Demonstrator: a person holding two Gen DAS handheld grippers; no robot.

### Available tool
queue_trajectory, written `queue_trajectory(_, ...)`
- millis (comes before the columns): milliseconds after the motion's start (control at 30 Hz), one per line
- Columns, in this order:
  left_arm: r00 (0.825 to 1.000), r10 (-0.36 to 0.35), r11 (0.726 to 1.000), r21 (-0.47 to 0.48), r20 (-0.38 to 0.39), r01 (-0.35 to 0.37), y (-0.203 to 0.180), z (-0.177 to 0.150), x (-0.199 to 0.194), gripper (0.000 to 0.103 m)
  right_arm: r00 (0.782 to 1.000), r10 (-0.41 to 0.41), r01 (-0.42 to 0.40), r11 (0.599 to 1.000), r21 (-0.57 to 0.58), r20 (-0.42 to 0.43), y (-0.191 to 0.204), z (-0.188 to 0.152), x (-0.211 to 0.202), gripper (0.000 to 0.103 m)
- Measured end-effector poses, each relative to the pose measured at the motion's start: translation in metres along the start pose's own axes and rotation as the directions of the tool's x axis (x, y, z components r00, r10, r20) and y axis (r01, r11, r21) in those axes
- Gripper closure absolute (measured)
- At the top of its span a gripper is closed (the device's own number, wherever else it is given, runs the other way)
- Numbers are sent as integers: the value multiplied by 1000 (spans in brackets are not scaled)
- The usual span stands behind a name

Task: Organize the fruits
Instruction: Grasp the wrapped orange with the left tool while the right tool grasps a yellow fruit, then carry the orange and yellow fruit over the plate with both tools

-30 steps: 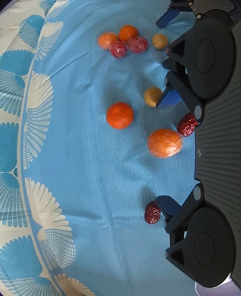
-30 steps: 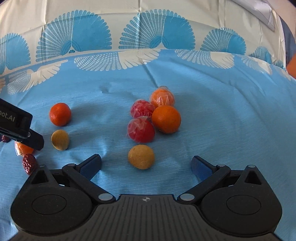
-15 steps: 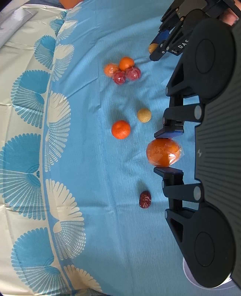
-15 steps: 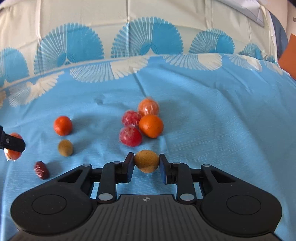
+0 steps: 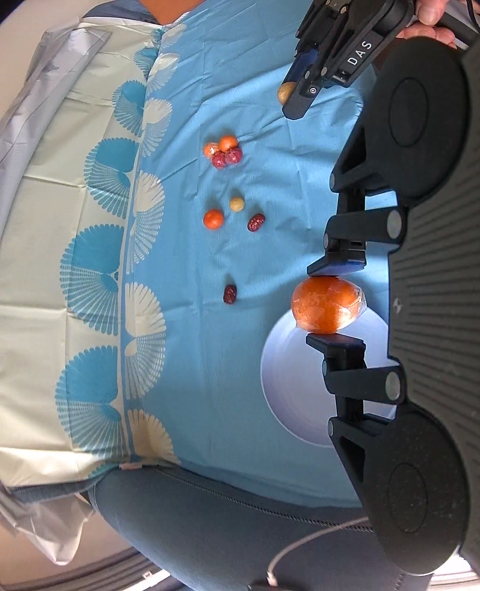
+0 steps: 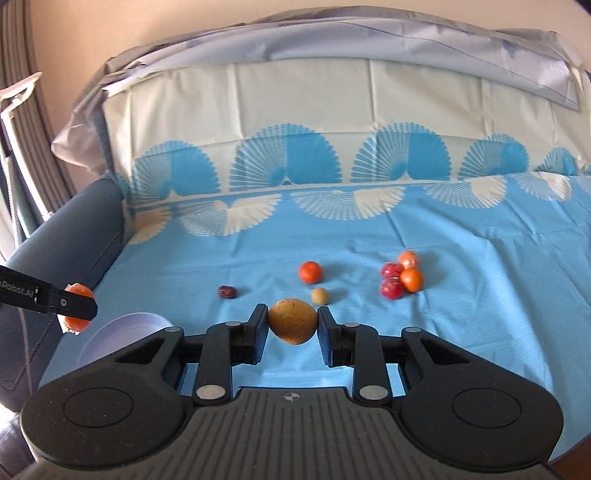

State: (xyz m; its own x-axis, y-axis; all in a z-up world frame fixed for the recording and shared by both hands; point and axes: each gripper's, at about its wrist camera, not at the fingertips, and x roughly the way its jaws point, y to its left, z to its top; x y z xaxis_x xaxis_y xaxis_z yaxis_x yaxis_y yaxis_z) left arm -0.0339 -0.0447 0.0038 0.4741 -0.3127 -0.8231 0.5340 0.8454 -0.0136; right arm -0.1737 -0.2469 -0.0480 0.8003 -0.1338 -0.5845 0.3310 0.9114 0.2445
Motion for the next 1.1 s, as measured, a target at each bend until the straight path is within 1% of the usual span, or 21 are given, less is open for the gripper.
queue_trajectory(200,999,31,998,-50,22,-30,37,-47,-55,67,994,104,-105,993,-53,-17,55,-14,-49,73)
queue_trajectory(400,998,44,996,-85,49,-40,58,-81,-88,67,986,164,-167,979,-120,-35,99,-32,-85,73)
queue_trajectory(567,997,40,993,-111,68,-33,69,-98,-105,67,985,172,-175,969,-176,-32,120,-39,-100,73)
queue_trajectory(733,994,48,990,-140,97,-35,75,-108,-119,67,985,173,-172,961,-217,-13,132,-39,-110,73)
queue_trajectory(833,992,54,987,-159,111,-36,81,-111,-125,67,985,171,-171,958,-231,-19,137,-39,-111,73)
queue_trajectory(1100,992,45,984,-179,116,-23,91,-113,-128,67,986,164,-164,954,-253,-19,144,-41,-114,73)
